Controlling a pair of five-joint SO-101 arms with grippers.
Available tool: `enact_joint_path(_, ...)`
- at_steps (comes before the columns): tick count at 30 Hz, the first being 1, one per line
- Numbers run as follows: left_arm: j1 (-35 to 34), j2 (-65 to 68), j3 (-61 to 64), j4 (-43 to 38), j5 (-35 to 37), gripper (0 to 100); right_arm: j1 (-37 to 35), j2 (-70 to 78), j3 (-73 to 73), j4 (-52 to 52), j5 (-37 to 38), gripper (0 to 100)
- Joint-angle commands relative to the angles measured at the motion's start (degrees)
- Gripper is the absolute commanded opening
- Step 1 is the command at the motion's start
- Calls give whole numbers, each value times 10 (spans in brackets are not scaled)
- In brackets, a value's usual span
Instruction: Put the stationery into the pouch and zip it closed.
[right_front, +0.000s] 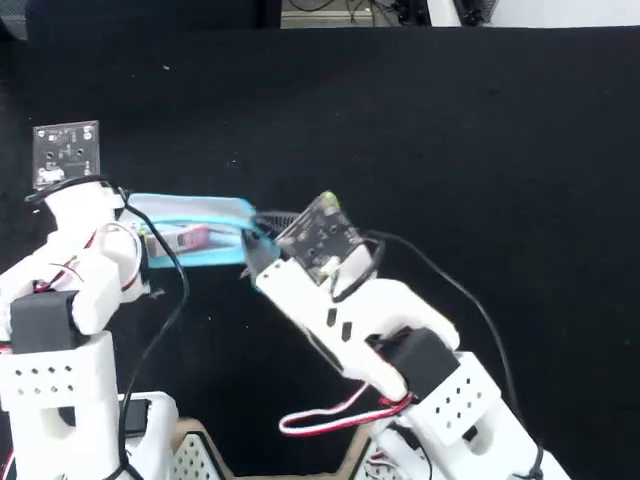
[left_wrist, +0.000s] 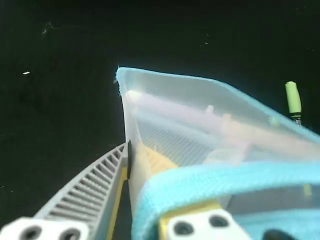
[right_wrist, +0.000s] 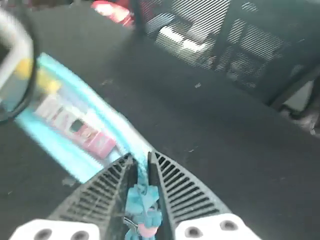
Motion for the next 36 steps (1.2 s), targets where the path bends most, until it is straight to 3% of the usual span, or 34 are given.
enact_joint_path(1, 9, -10, -41, 2, 10, 30, 46, -2, -36, -34, -7, 11)
enact_joint_path(13, 4, -9, 26, -51, 12, 30, 54, -7, 17, -41, -4, 26)
enact_joint_path(19, -30, -9, 36, -55, 12, 30, 52, -7, -156, 138, -8, 247)
enact_joint_path(25, -30, -9, 50, -58, 12, 30, 76, -2, -290, 258, -6, 191)
enact_joint_path(31, -31, -10, 51, -57, 12, 30, 228, 61, -204, 236, -32, 154)
enact_joint_path(36, -29, -10, 51, -55, 11, 30, 252, 204, -93, 113, -41, 182)
